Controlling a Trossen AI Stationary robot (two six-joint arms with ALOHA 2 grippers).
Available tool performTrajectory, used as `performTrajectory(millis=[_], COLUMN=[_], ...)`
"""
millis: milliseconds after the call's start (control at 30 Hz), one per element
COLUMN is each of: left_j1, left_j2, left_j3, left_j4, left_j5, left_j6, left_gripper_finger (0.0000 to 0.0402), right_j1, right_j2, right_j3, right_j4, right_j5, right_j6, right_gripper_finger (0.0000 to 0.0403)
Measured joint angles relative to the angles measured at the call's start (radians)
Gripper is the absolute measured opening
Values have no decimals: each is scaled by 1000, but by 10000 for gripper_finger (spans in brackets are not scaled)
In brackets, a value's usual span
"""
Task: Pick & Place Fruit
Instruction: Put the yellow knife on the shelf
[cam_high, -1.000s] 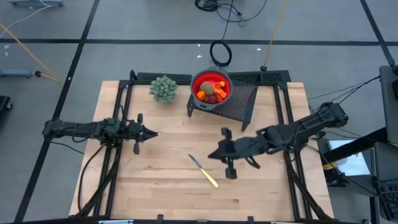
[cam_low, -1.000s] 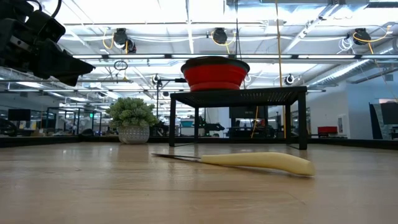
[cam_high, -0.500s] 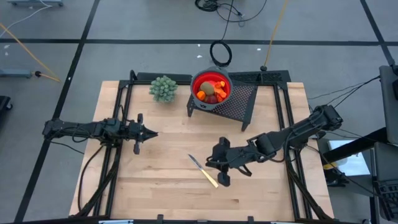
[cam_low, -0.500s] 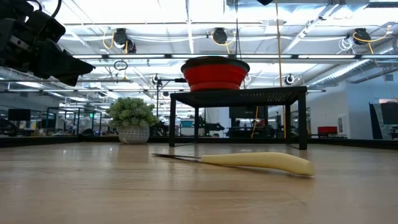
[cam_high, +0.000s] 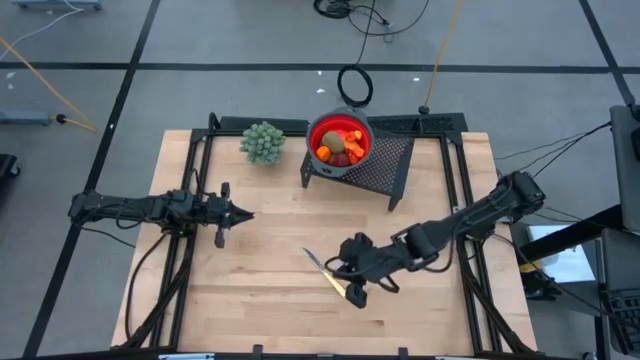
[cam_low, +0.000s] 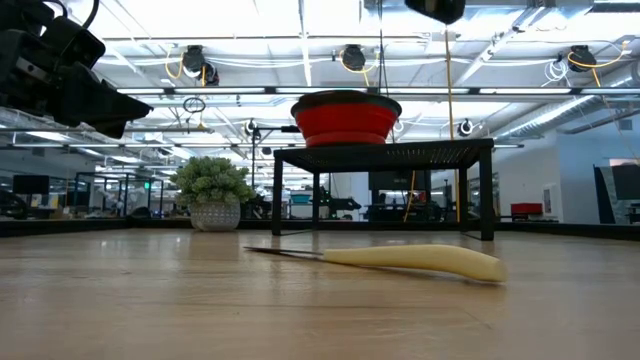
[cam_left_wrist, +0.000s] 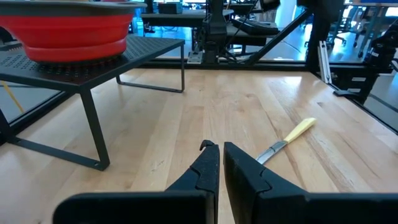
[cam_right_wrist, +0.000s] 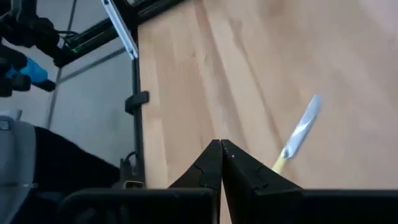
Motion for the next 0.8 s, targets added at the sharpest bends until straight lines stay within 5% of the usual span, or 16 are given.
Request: performTrajectory(millis=[400, 800], left_j1=[0, 0], left_j2=[0, 0], left_j3=[0, 0], left_j4=[0, 0], left_j5=[0, 0], left_j6=[0, -1], left_gripper_finger=[26, 26], right_j1=[-1, -15], right_j2=[177, 231], right_j3=[0, 0], right_j4=[-19, -61], right_j5=[-192, -214], right_j6=[82, 108], right_gripper_finger=[0, 41])
